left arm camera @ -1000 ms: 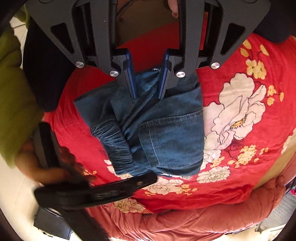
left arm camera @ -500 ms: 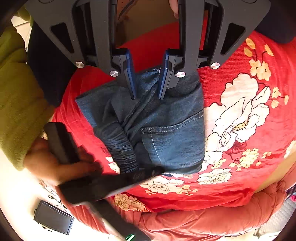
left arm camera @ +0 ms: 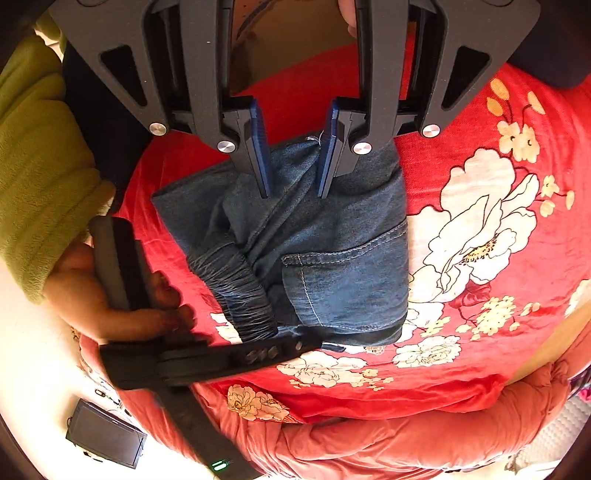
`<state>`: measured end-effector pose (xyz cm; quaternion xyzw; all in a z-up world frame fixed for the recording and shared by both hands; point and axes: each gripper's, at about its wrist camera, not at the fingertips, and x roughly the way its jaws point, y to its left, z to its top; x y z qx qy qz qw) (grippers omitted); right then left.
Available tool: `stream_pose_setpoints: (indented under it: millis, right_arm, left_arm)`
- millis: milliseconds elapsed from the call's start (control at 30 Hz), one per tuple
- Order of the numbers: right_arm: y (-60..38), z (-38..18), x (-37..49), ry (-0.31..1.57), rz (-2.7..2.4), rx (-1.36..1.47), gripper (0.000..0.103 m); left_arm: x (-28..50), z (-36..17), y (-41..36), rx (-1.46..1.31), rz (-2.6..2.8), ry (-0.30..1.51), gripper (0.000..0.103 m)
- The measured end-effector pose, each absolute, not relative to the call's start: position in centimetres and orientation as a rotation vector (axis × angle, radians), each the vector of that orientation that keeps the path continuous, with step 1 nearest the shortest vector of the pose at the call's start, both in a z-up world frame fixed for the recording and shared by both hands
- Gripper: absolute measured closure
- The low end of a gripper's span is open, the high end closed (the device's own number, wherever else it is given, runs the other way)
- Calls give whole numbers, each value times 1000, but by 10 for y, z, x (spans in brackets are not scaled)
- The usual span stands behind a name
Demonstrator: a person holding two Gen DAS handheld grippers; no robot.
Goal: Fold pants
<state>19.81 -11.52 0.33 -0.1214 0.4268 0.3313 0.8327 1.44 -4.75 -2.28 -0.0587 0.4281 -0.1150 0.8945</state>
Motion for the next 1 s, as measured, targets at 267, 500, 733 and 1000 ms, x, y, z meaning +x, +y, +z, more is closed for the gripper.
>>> stream_pose_setpoints:
  millis: [267,500,733,1000]
  right_arm:
    - [-146,39,176,805,689,-123,34]
    - [-161,57,154,744,668,-92,23]
    - [-180,68,136,694,628,-53,12]
    - [-199,68,122,669,589,-3,9]
  left_arm:
    - [10,-20,-50,-124,-235,886,81]
    - [3,-16,-51,-127,-234,884,77]
    - [-9,-5,-53,-124,-246,869,66]
    - [-15,11,-51,-113,-234,840,55]
